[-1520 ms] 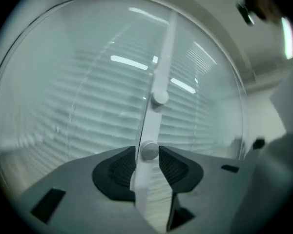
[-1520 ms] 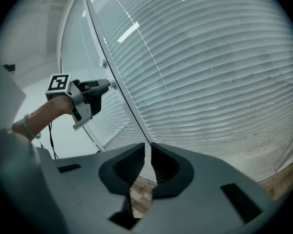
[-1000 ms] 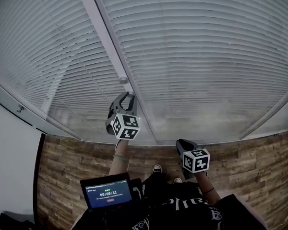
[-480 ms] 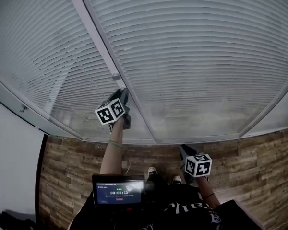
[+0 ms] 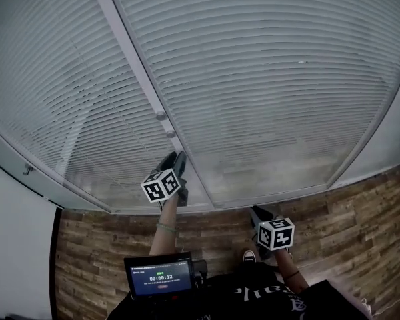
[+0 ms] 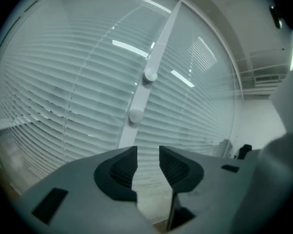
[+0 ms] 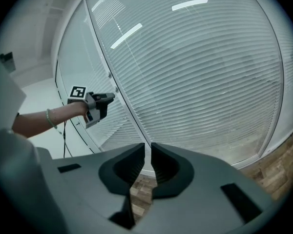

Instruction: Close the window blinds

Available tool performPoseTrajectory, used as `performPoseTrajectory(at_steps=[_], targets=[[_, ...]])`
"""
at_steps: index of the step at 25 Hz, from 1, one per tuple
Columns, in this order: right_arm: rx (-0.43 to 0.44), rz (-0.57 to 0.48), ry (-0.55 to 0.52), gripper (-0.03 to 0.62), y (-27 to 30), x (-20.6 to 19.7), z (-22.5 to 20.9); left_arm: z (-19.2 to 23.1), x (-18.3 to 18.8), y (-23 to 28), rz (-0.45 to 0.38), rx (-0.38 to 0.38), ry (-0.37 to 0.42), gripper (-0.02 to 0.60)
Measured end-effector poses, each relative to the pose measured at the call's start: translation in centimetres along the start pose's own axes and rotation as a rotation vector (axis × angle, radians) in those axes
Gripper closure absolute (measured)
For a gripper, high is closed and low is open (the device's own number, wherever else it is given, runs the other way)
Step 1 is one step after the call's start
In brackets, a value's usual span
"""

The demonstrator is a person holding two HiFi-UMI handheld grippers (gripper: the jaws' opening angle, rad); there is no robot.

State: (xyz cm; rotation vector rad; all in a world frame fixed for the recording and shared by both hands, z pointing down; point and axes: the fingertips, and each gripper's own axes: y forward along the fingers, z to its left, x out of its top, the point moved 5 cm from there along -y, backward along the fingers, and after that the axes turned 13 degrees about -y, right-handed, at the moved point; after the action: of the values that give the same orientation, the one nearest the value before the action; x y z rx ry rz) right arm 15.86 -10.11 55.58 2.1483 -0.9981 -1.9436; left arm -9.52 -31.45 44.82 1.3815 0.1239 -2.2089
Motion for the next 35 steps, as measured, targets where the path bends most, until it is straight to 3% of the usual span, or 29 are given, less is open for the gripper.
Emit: performPoseTrajectory(at_steps=[3,6,11,16,19,25,35], targets=[[-0.009,-0.007,0.003,0.543,-0.5,-0.9,3.3,-0.6,-5.6,-5.2,0.115,-0.039,0.117,0.444],[-0.022,-0.046,0.011,0.543,-1.0,-1.8,7.7,-1.1,-9.7,-11.7,0.171,-0.102,0.194,0.478],[-0.055,-0.095,0.017,0.543,-3.1,-3.9,14.0,-2.6,-13.4,-21.0,0.186,-0.244,0.17,0.526],[-0.104,-0.098,0.007,0.543,-5.7,-6.4,19.6,-2.9,-15.5,-27.9,0.224,-0.347,0.212,0.562],[-0.116,-0.083,-0.015,0.543,-8.4,-8.3,22.7,-2.2,-16.9,-31.8,0.247,-0.353,0.19,0.575],[-0.104,-0.062,-0.052,0.543,-12.8,-10.9,25.5,-3.1,-18.7,-37.3,0.214,-0.316,0.119,0.577],[-0.01,-0.066,-0.129,0.543,-23.4,-16.6,29.4,-11.9,-25.7,-48.3,0.228,-0.295,0.104,0.577]])
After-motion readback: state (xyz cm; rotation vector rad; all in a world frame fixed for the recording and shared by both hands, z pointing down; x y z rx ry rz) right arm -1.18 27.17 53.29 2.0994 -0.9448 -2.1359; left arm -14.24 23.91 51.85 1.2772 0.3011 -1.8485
